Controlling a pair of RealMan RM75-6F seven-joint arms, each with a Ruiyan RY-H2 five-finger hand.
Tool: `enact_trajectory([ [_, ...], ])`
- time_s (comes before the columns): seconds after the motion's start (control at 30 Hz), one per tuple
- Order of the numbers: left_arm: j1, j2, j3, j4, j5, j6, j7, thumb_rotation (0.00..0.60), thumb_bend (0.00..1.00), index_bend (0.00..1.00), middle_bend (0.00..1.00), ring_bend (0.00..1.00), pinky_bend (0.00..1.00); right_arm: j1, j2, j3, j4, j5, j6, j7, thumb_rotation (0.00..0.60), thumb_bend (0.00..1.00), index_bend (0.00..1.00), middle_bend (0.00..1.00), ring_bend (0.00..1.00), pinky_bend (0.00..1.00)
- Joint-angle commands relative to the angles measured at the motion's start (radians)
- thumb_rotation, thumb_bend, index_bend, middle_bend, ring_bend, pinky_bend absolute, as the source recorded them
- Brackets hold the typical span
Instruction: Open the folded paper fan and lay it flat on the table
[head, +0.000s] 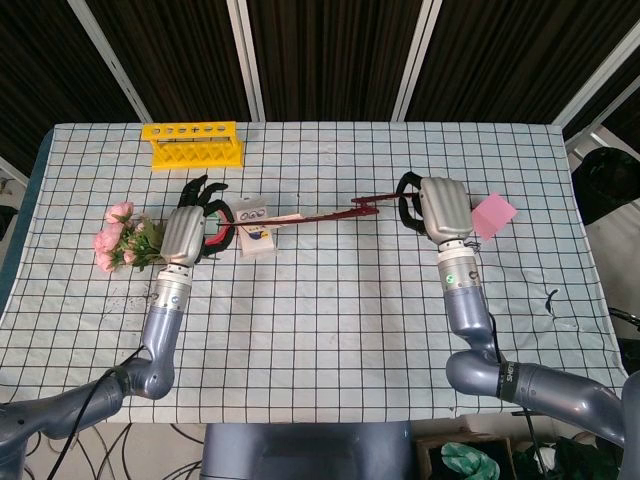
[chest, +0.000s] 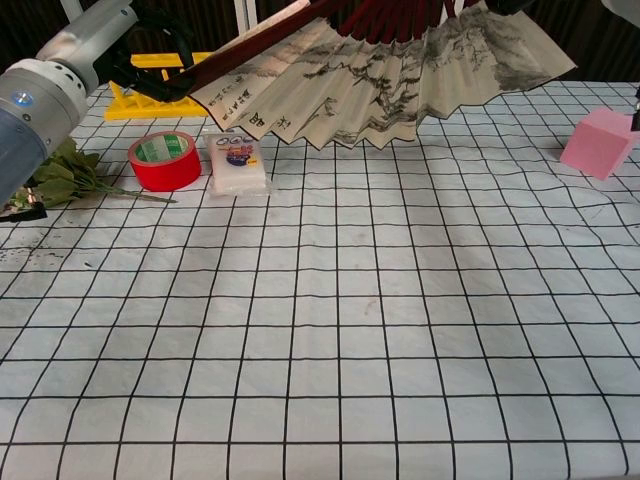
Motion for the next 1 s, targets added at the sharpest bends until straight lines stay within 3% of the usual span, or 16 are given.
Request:
enact_trajectory([
  [0.03,-0.004,-0.011,0.003,0.015,0.0,-0.003,-0.004,0.6,0.39,0.65,0.2,0.0,0.0,-0.018,-0.008,-0.011,0.024,-0.017,0.001,0.006,0.6,0.67,0.97,1.0,1.0,0.93],
  [0.33,-0.007,-0.024,0.015,0.027,0.013,0.004,-0.011,0.6,0.39,0.65,0.2,0.0,0.0,-0.064,-0.014,-0.02,0.066,-0.063,0.004,0.025,0.6,0.67,0.97,1.0,1.0,0.93],
  [0.67,-0.007,-0.027,0.022,0.005,0.022,0.013,-0.003,0.6,0.39,0.65,0.2,0.0,0.0,-0.108,0.007,-0.032,0.032,-0.072,-0.003,-0.002,0.6,0.66,0.94,0.98,1.0,0.92],
  [0.77,-0.003,-0.026,0.025,-0.01,0.021,0.016,0.002,0.6,0.39,0.65,0.2,0.0,0.0,-0.125,0.022,-0.05,0.013,-0.093,-0.003,-0.018,0.6,0.61,0.79,0.97,1.0,0.91],
  [0.9,0.006,-0.021,0.033,-0.037,0.024,0.024,0.012,0.6,0.39,0.65,0.2,0.0,0.0,-0.145,0.046,-0.084,-0.015,-0.123,-0.011,-0.051,0.6,0.46,0.45,0.91,0.97,0.88],
  [1.0,0.016,-0.015,0.039,-0.061,0.027,0.033,0.017,0.6,0.39,0.65,0.2,0.0,0.0,-0.156,0.063,-0.108,-0.039,-0.137,-0.021,-0.084,0.6,0.33,0.12,0.84,0.92,0.85],
])
